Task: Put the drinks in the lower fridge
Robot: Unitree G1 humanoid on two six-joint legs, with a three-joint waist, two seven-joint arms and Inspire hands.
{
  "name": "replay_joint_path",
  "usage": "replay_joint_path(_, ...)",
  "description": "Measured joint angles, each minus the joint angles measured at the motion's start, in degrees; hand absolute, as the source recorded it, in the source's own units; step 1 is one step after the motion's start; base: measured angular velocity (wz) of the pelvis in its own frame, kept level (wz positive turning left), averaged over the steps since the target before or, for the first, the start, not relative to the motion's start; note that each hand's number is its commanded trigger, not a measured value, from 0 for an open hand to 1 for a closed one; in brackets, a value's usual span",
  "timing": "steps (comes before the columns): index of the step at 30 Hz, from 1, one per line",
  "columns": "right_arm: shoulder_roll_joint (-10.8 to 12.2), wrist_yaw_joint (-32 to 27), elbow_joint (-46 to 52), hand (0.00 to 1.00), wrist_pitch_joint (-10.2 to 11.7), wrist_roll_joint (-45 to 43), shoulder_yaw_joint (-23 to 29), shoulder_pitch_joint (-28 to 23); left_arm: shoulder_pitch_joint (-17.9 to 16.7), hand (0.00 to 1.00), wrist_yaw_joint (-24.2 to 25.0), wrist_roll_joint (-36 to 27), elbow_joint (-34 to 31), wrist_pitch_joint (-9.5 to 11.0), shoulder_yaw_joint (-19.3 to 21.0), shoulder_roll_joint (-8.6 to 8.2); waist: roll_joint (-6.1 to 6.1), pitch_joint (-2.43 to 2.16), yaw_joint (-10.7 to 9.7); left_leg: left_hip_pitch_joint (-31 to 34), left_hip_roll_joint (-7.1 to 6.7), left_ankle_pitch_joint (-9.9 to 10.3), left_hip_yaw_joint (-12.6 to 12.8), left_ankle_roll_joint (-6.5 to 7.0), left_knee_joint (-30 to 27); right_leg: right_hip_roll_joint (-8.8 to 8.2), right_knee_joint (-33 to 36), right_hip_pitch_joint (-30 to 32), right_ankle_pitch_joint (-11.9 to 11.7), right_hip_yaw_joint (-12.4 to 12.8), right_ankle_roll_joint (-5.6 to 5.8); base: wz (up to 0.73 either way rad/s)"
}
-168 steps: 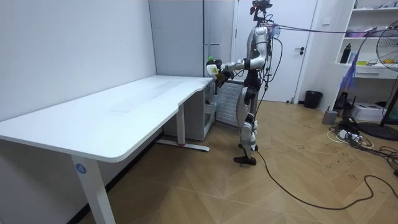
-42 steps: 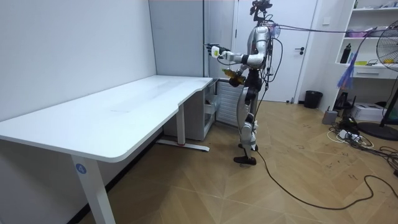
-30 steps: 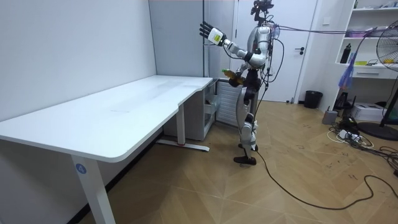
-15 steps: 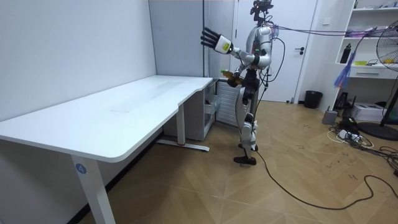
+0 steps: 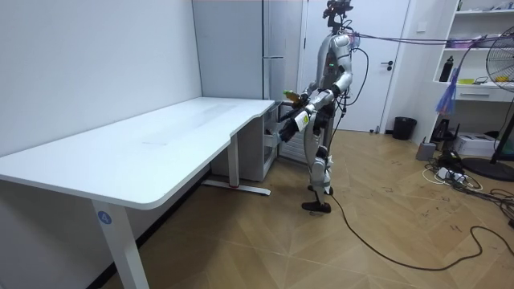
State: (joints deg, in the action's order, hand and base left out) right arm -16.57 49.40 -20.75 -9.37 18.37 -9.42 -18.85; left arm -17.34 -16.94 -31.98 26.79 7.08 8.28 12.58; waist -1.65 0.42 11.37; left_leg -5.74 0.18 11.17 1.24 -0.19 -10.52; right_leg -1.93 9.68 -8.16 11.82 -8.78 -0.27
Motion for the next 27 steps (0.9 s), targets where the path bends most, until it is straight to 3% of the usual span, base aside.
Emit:
replay_joint_path(4, 0.3, -1.3, -1.0, 1.00, -0.8, 0.1, -0.1, 0.5, -0.2, 0.00, 0.9, 0.1, 8.5, -1.9, -4.2, -0.18, 0.27, 0.15, 0.0, 0.1, 0.02, 0.1, -0.1, -0.07, 0.0, 0.03, 0.0, 0.2, 0.0, -0.1, 0.00, 0.00)
replay_joint_path(9, 0.6, -3.1, -4.7, 1.00, -0.7, 2.4, -0.3, 1.5, -0.6, 0.00, 2.9, 0.2, 17.8, -4.0, -4.7, -0.38, 0.41, 0.19, -0.7, 0.0, 0.01, 0.1, 0.1, -0.10, 0.1, 0.03, -0.1, 0.1, 0.0, 0.1, 0.00, -0.01)
replay_joint_path(13, 0.7, -6.4, -6.1, 1.00, -0.8, 5.1, -0.1, 1.5, -3.6, 0.00, 3.4, 0.2, 18.1, -5.2, -6.2, -0.83, 0.90, 0.23, -2.1, 0.2, -0.05, 0.1, 0.0, -0.09, 0.3, -0.06, -0.2, -0.1, 0.0, -0.2, 0.03, 0.02)
replay_joint_path(18, 1.4, -9.8, -12.6, 1.00, -0.3, 13.2, 0.3, 3.4, -3.6, 0.00, 6.5, 1.7, 23.5, -5.4, -8.8, -1.17, 1.94, 0.26, -3.5, 0.1, 0.05, 0.1, 0.2, -0.10, 0.4, 0.02, -0.2, -0.1, 0.0, -0.2, 0.02, -0.02)
replay_joint_path(27, 2.6, -19.2, -16.6, 1.00, 0.8, 29.7, 2.4, 3.2, -5.0, 0.00, 8.0, 4.7, 29.6, -7.8, -8.7, -2.05, 1.15, -0.29, -5.1, 0.0, -0.04, 0.1, 0.4, -0.10, 0.8, 0.06, -1.0, 0.0, 0.0, 0.2, 0.03, -0.02)
